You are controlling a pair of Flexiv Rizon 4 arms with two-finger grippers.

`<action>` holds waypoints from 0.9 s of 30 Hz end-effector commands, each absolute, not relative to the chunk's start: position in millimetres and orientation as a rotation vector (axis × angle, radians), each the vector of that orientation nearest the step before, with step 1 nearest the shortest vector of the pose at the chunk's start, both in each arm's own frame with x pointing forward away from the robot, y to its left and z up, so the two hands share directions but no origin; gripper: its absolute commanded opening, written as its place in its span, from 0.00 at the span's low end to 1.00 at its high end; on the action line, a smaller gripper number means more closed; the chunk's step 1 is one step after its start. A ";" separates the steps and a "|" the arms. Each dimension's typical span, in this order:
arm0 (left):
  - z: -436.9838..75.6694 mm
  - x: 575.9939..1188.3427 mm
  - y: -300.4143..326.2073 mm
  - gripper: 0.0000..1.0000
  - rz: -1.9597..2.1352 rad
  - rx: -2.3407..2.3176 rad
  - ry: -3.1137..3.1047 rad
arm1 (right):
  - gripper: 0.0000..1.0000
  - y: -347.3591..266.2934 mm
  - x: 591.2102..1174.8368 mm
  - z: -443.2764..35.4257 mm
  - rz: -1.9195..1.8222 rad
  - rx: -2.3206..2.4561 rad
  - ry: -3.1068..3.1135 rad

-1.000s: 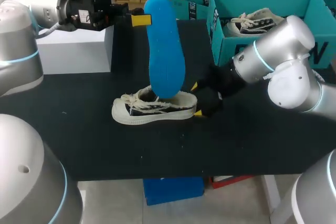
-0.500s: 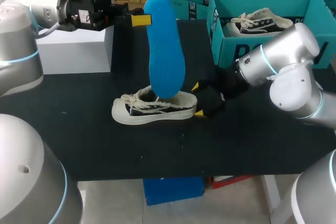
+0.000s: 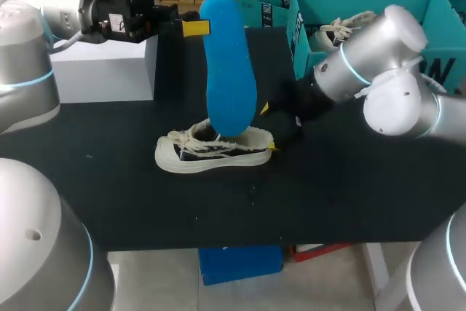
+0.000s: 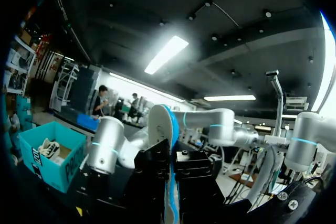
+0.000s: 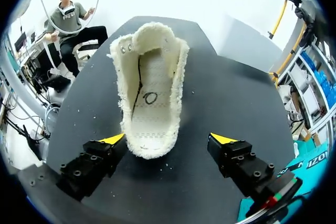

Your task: Take the shoe out of the shoebox, open the shoe tongue, remove and reinsert the insole, then place the shoe into the shoebox

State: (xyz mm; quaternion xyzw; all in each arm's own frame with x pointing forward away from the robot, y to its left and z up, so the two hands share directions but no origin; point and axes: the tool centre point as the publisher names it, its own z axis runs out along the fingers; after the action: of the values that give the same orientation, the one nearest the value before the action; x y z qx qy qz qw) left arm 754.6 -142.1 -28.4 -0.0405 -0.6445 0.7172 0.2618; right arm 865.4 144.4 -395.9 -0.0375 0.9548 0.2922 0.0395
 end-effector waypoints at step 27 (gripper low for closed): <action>-29.5 753.9 -142.3 0.00 1.944 -0.111 -1.744 | 1.00 201.5 881.6 -374.3 0.685 -0.176 3.083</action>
State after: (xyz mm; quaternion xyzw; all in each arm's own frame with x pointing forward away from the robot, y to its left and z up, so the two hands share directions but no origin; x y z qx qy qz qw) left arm 754.6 -142.1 -28.4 -0.0405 -0.6445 0.7172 0.2618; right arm 873.9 189.1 -373.0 -0.0546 0.9716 0.2303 -0.0002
